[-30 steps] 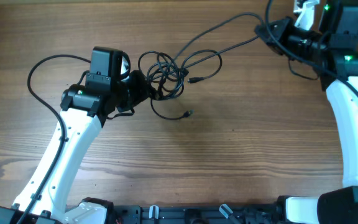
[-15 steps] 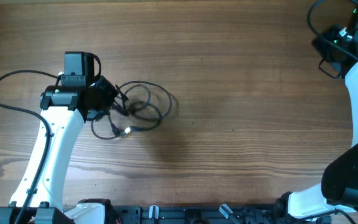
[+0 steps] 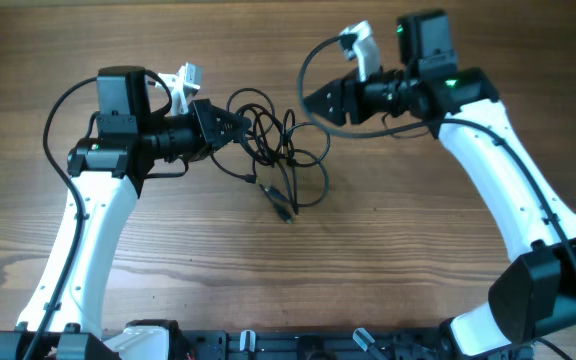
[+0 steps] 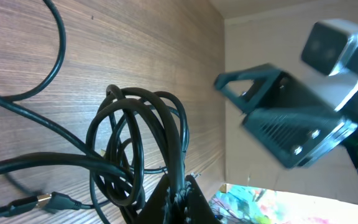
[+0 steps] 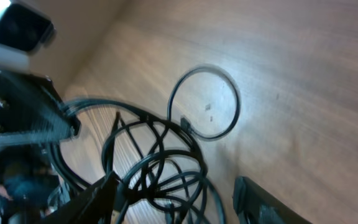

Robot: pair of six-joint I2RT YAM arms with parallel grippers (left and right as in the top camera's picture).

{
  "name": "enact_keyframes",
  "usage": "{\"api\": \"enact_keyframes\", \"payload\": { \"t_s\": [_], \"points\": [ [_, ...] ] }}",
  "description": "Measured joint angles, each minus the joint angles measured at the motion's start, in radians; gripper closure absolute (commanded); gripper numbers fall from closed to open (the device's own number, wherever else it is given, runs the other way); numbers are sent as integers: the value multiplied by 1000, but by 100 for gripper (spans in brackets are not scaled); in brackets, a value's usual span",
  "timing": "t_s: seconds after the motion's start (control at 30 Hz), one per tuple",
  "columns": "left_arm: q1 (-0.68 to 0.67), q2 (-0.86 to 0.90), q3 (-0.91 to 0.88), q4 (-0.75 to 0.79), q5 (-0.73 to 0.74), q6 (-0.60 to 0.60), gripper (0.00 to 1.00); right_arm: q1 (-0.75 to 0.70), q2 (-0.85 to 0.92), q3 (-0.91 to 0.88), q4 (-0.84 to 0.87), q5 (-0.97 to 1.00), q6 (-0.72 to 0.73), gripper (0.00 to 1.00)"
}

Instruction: Untangle cables

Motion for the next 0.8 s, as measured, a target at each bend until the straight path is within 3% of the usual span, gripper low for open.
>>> {"api": "enact_keyframes", "payload": {
  "t_s": [0.17, 0.37, 0.43, 0.57, 0.67, 0.8],
  "points": [
    [4, 0, 0, 1, -4, -26, 96, 135, 0, 0, -200, 87, -80, 38],
    [23, 0, 0, 1, -115, -170, 96, 274, 18, 0, -220, 228, -13, 50],
    [23, 0, 0, 1, -117, -183, 96, 294, 79, 0, -218, 249, 17, 61],
    [23, 0, 0, 1, -118, -195, 96, 304, 149, 0, -155, 240, 42, 94],
    [23, 0, 0, -31, -150, -196, 96, 298, 149, 12, -115, 235, 49, 96],
    [23, 0, 0, -168, -297, -196, 96, 222, 90, 84, -62, 206, 82, 96]
  ]
}}
